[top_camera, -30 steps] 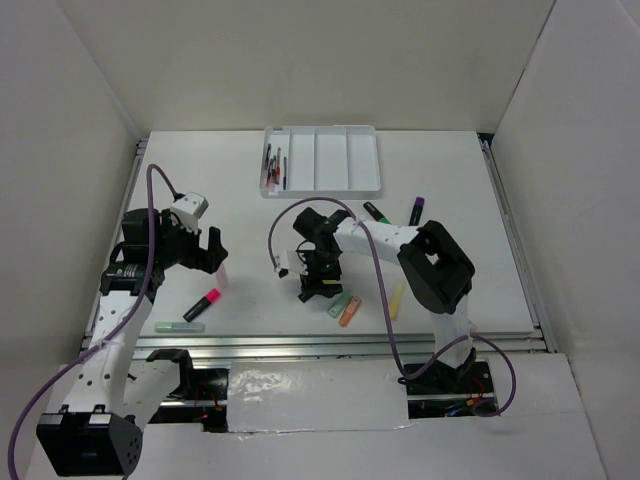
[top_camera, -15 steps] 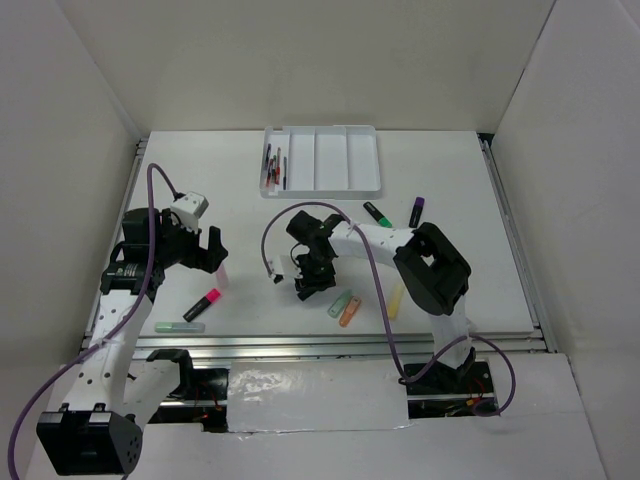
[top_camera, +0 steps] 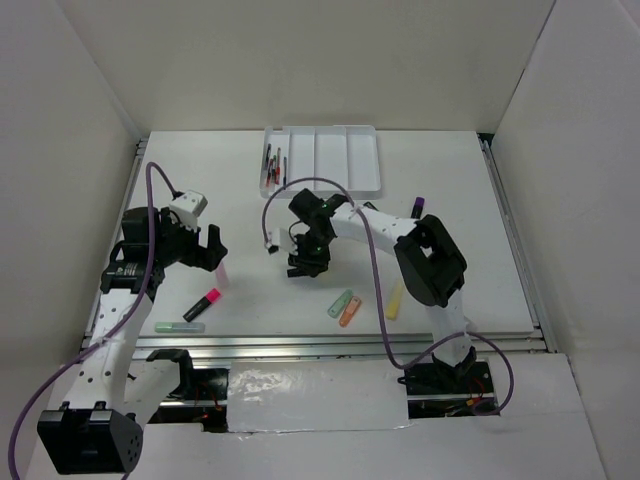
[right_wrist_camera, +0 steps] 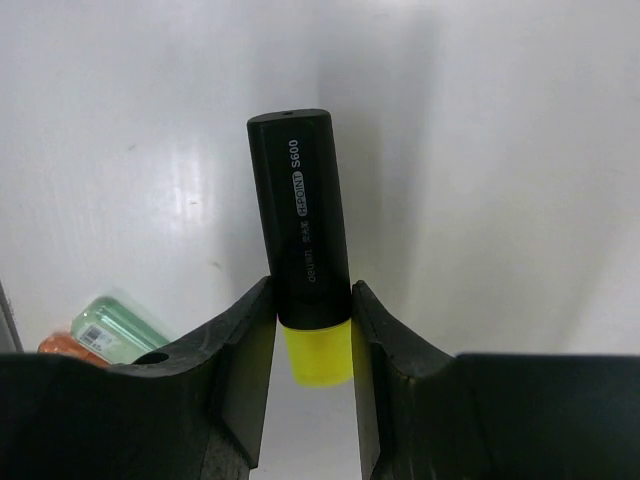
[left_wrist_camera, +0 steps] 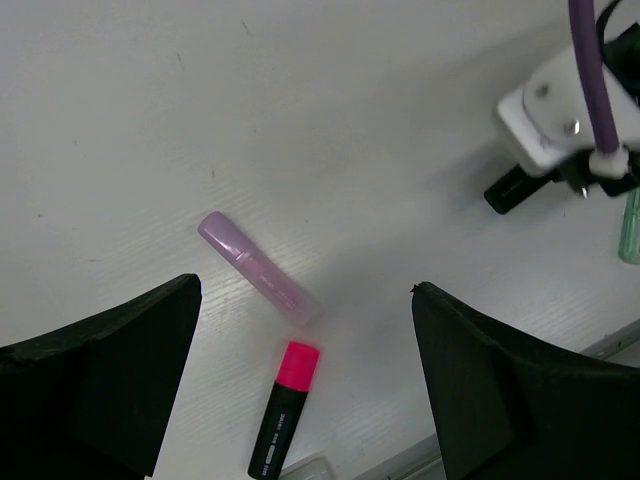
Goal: Sort the stationery into containers
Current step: Pick up the pen from the center of the board, then place the pen in the storage box.
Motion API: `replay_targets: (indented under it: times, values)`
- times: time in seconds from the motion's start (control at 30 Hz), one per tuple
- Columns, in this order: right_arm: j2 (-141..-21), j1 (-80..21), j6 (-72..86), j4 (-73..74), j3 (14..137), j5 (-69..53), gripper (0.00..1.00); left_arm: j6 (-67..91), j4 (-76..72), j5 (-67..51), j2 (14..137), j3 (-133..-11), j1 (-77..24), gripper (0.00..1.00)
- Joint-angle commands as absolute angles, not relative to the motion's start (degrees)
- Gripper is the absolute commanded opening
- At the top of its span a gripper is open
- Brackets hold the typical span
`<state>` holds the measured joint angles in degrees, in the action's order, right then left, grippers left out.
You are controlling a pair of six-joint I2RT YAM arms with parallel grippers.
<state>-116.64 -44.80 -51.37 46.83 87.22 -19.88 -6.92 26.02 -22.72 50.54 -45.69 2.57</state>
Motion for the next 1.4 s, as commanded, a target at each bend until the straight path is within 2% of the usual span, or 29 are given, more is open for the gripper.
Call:
replay_targets:
  times: [0.0,0.2,0.4,0.7,0.93,1.1,1.37]
  values:
    - [-118.5,-40.3,-41.7,48.5,94.5,-26.1,0.0,-5.3,23.3,-23.1,51.1,-45.9,3.1,0.99]
    - [-120.7,-32.8,-23.5,42.0,103.2,-32.0,0.0,-3.3,22.4,-23.1,52.7,-47.3,3.3,0.98]
    - [-123.0,-26.4,-2.8,30.9,110.6,-27.7,0.0,-0.6,21.5,-24.5,55.5,-49.0,3.1,0.98]
    - [-130.7,-25.3,5.9,26.7,125.1,-23.5,0.0,2.4,20.3,-24.5,58.9,-50.3,3.3,0.98]
    - [-133.5,-24.6,15.5,16.9,125.7,-19.4,0.0,3.0,18.8,-23.4,62.7,-50.9,3.4,0.98]
    - [-134.3,-24.2,22.1,8.2,121.8,-18.4,0.0,4.0,17.8,-22.6,63.8,-50.6,4.5,0.98]
    - [-139.3,-24.8,23.6,3.8,122.1,-15.3,0.0,2.8,19.6,-21.3,62.8,-50.3,6.2,0.99]
